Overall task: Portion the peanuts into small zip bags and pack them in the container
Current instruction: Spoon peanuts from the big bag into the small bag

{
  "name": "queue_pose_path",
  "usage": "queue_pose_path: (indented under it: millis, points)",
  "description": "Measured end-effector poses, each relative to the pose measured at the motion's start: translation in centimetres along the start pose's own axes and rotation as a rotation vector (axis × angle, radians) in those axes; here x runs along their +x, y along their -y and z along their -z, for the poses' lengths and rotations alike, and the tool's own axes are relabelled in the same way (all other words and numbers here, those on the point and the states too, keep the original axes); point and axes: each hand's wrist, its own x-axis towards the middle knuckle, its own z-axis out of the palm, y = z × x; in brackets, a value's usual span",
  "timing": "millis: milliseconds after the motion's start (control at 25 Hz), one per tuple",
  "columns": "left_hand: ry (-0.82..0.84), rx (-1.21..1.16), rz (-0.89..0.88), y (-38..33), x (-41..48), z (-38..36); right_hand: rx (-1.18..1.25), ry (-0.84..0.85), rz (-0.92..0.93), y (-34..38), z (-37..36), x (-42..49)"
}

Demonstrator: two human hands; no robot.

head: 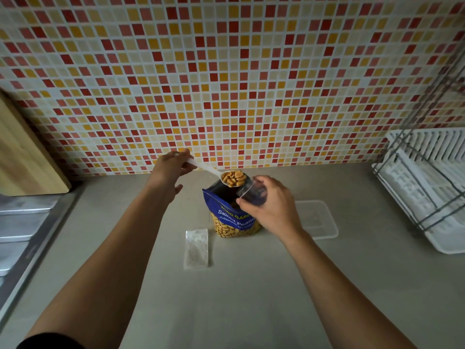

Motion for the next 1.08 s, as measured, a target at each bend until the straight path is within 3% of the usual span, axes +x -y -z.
queue_pose_path:
  millis: [280, 680, 800, 960, 1080]
  points:
    - [0.065, 0.186, -0.172, -1.6, -1.4, -1.2, 0.037, 0.007, -0.003, 0.6, 0.2, 0.0]
    - [0.267, 0.921, -0.771, -5.4, -4.4, -5.4, 0.212, -0.113, -0.104, 1.8, -0.7, -0.2]
    - [0.206, 0.957, -0.918, -6.8, -5.1, -4.8, 0.268, -0.110, -0.130, 1.9, -0.3, -0.2]
    - [0.053, 0.519, -0.752, -7.9, -3.8, -1.6, 0.395, -0.134, -0.227, 0.6, 0.8, -0.1]
    - [0.090, 0.701, -0.582, -3.7, -2.2, -1.5, 0.443, -0.159, -0.277, 0.0, 2.3, 0.3]
